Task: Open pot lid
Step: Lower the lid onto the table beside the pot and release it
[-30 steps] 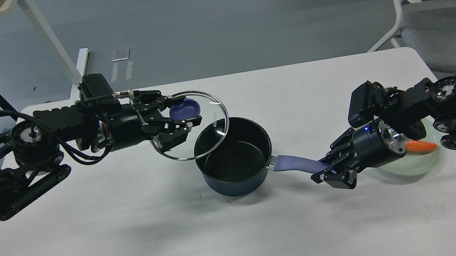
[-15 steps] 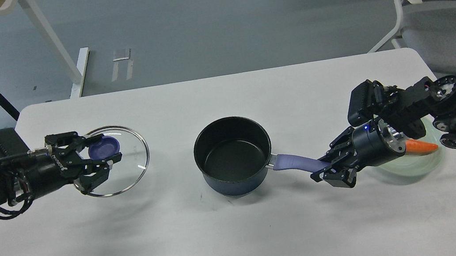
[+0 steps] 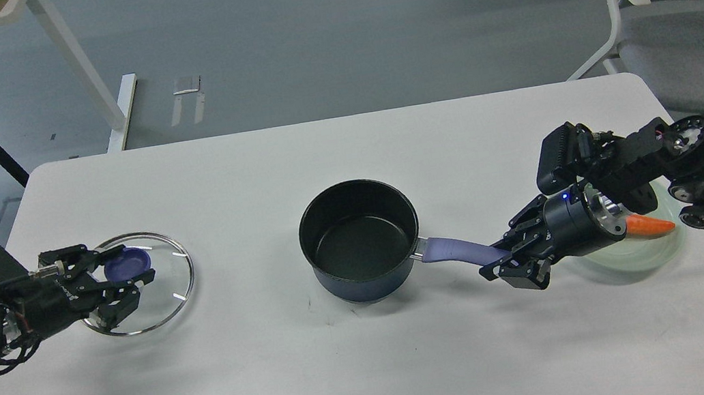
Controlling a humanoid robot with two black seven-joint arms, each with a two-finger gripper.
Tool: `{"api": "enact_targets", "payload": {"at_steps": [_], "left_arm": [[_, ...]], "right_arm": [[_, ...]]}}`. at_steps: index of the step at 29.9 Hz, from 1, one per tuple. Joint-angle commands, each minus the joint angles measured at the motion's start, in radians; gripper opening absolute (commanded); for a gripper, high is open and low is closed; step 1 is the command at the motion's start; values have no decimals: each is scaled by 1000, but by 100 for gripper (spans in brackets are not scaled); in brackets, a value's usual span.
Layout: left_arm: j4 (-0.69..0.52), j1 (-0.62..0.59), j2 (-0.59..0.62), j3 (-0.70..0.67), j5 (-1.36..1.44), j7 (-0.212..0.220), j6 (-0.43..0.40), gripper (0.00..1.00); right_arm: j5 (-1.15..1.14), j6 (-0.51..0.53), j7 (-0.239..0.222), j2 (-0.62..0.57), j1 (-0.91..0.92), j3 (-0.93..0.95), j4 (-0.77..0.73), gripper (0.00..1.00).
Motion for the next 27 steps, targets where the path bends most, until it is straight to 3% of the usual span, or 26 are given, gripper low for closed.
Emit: {"api": "enact_targets", "payload": {"at_steps": [1,9,22,27], "left_arm": [[7,7,-17,2,-1,0,1,44],[10,42,-41,-1,-3,0,13,50],[4,45,-34,0,-59,0,19,99],[-40,31,-8,-9,-145,0,7,99]], "right_arm": [[0,0,0,0,0,0,0,32],[0,0,0,-1,0,0,0,32],[0,0,0,-4,0,0,0,32],[0,0,0,-4,0,2,0,32]]}}
